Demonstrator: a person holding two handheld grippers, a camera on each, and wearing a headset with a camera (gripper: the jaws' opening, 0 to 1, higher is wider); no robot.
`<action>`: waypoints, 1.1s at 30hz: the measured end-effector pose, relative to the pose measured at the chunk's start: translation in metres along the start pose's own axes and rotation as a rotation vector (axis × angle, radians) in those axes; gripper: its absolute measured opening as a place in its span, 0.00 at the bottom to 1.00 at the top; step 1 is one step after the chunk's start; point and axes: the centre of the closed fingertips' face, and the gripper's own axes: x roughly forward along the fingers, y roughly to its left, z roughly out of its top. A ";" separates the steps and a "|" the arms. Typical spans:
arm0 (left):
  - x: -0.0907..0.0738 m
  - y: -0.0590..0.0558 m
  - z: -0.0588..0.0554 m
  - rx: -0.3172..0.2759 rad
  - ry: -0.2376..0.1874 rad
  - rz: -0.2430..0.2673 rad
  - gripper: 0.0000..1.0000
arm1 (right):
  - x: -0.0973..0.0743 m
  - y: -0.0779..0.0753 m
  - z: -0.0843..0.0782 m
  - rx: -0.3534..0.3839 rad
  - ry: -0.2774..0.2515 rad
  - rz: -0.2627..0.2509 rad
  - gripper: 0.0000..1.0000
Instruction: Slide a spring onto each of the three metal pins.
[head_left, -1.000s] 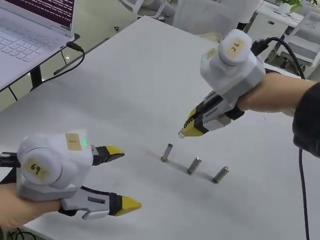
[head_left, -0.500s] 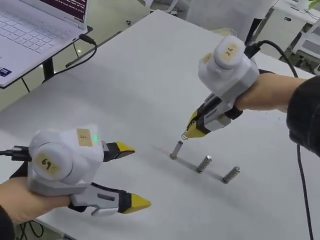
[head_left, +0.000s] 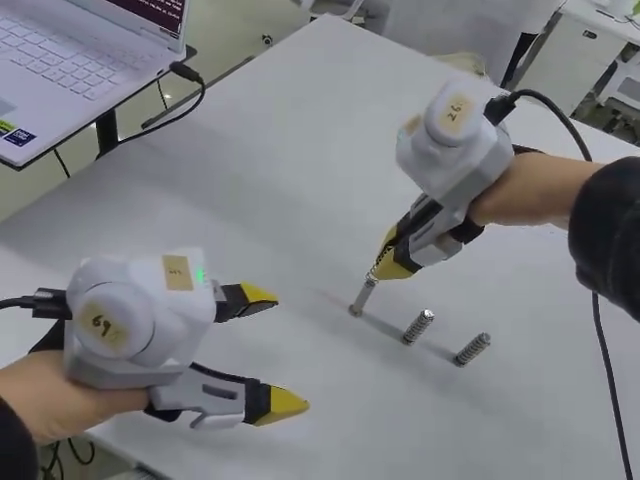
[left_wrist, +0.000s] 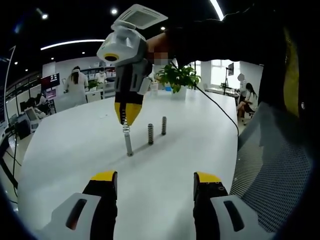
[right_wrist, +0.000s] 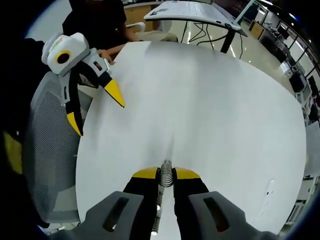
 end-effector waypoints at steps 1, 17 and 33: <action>0.000 0.000 0.000 0.000 0.001 0.001 0.57 | 0.001 -0.001 0.000 0.002 0.000 0.001 0.08; -0.001 0.003 -0.005 -0.010 0.001 0.002 0.54 | 0.008 0.001 0.000 0.007 0.008 0.018 0.08; 0.000 0.001 -0.006 -0.014 0.004 -0.002 0.53 | 0.026 0.002 -0.007 0.007 0.031 0.017 0.08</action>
